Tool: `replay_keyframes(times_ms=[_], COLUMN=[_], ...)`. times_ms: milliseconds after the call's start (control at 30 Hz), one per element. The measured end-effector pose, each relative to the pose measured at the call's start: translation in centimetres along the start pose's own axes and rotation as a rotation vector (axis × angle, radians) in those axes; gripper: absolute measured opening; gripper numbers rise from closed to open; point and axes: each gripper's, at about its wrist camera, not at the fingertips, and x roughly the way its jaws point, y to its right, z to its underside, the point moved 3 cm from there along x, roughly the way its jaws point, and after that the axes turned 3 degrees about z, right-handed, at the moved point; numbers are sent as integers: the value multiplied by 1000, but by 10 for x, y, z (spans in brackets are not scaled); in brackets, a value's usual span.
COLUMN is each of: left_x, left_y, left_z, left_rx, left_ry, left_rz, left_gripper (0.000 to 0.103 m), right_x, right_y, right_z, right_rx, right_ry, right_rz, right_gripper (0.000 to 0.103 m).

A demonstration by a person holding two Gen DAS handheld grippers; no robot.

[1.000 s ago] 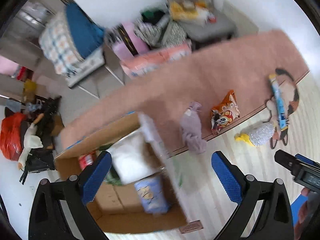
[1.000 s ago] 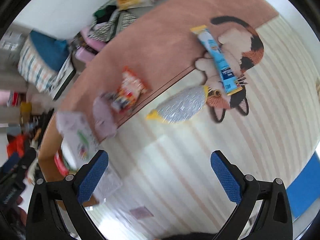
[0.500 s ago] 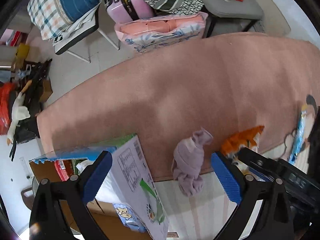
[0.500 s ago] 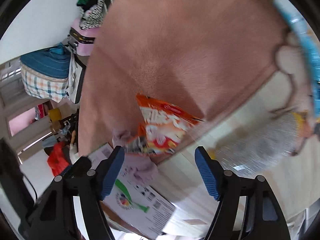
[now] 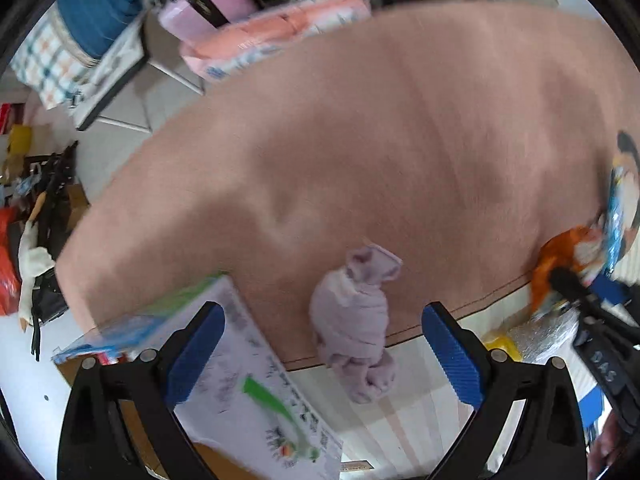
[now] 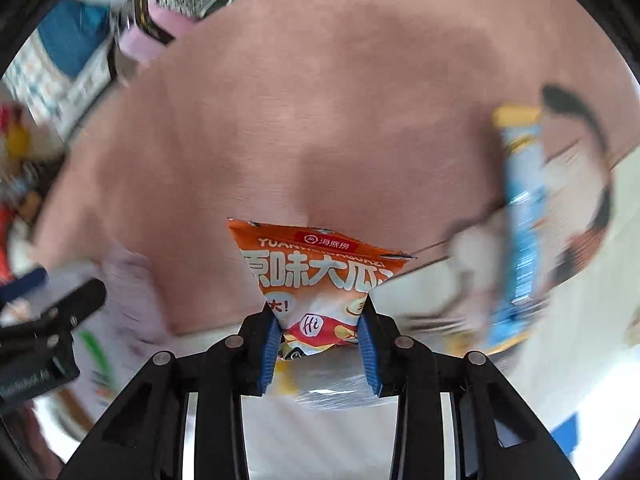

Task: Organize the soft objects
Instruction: 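Grasp the lilac sock with the left tool while the right tool grasps the orange chip bag, then carry the sock and chip bag into the box and release them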

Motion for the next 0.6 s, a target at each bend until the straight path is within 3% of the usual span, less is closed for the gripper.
replay_keyframes(times_ms=[67,267,367,433,467,500,600], left_x=[15,40,46,53,53,51,42], left_y=[6,15,15,13,10,8,4], left_z=[-1,3,6,11,13,14,19], left_rx=[5,-15,-30,-42,-57,-74,-101], left_ry=[-36,-92,-110,-130,-125,-114,-77], left_rz=[2,40,47,55,67,70,81], left_gripper=[101,100,76,52,50,40,36], right_x=[4,9,12,16,21,25,27], right_y=[-3,-4,-4,-1,5,7,6], right_z=[-1,-7,-11,-13,-12,-12,-10], right_rx=[-61,-28,-2,9,15,23,45], right_ry=[9,25,17,5,1,-6,0], right_rz=[72,6,-4,-9,-17,-23,-30], right_gripper=[40,43,49,51,52,52,43])
